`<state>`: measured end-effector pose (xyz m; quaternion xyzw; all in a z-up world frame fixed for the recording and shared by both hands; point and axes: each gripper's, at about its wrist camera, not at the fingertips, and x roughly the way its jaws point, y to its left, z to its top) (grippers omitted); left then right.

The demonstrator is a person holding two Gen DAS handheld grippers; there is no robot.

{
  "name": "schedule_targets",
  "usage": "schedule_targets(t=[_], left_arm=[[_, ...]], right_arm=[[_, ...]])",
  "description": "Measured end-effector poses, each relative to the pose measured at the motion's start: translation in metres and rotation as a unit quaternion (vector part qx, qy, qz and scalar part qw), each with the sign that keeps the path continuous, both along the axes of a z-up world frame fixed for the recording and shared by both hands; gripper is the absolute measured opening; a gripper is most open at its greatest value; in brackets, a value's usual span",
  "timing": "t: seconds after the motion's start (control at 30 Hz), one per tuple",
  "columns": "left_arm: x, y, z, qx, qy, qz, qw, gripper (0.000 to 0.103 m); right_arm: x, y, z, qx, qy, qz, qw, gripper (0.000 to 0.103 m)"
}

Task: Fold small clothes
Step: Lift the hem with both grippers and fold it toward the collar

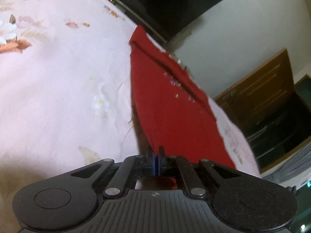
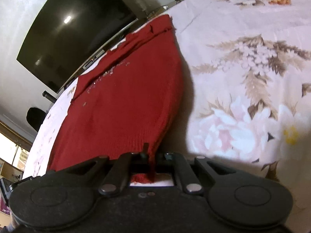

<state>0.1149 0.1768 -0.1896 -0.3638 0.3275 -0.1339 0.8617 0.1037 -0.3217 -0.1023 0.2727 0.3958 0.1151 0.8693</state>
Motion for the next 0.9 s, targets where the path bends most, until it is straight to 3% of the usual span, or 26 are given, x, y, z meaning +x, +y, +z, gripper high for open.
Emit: schedule_targets(t=[0.27, 0.57, 0.73, 0.9], left_arm=[[0.043, 0.002, 0.056, -0.011, -0.064, 0.019, 0.9977, 0.002], [0.155, 0.002, 0.133, 0.013, -0.132, 0.026, 0.9908, 0.002], [0.233, -0.001, 0.141, 0.036, -0.126, 0.033, 0.9908, 0.002], [0.311, -0.01, 0.128, 0.057, -0.108, 0.04, 0.9917, 0.002]], right_arm=[[0.028, 0.012, 0.044, -0.07, -0.09, 0.019, 0.993, 0.005], [0.121, 0.01, 0.117, -0.1, -0.181, 0.032, 0.978, 0.005], [0.197, 0.004, 0.127, -0.092, -0.192, 0.037, 0.976, 0.005], [0.281, -0.001, 0.103, -0.085, -0.172, 0.051, 0.98, 0.005]])
